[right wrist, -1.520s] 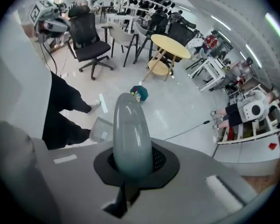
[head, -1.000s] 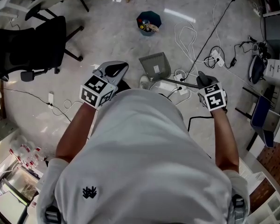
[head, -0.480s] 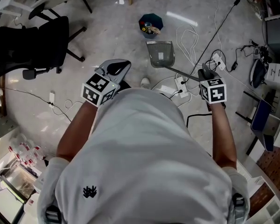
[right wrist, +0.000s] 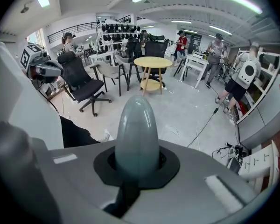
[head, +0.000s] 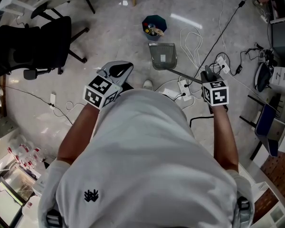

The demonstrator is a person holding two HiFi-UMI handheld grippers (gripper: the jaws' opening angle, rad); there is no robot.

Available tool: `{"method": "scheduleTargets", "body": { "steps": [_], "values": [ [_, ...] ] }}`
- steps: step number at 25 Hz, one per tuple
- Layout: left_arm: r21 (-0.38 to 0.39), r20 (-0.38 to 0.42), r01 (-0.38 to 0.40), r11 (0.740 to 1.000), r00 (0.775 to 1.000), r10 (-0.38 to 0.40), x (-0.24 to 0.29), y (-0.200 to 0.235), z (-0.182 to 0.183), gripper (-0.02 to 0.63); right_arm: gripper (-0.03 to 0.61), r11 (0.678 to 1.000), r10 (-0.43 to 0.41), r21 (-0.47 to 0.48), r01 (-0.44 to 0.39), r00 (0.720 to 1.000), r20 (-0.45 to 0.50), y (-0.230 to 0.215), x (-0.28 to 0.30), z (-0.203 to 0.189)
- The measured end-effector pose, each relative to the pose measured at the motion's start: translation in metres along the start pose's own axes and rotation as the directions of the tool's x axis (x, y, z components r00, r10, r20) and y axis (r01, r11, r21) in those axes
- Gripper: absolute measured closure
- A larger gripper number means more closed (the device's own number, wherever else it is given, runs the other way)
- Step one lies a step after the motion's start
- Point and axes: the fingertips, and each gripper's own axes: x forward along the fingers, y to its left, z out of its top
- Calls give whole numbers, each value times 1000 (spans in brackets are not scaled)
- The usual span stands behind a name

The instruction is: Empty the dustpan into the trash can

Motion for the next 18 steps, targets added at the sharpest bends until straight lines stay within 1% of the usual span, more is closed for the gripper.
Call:
{"method": "scheduleTargets", "body": {
  "steps": [9,18],
  "values": [
    [23,-12,6,1000,1000,-6,2,-8,0,556,577,999,-4,-37,3,1000,-9,1,-5,-9],
    [52,-40,0,999,999,2,1,-10,-9,555,577,997,-9,-71,8,1000,-20,5,-5,-15]
  ]
}}
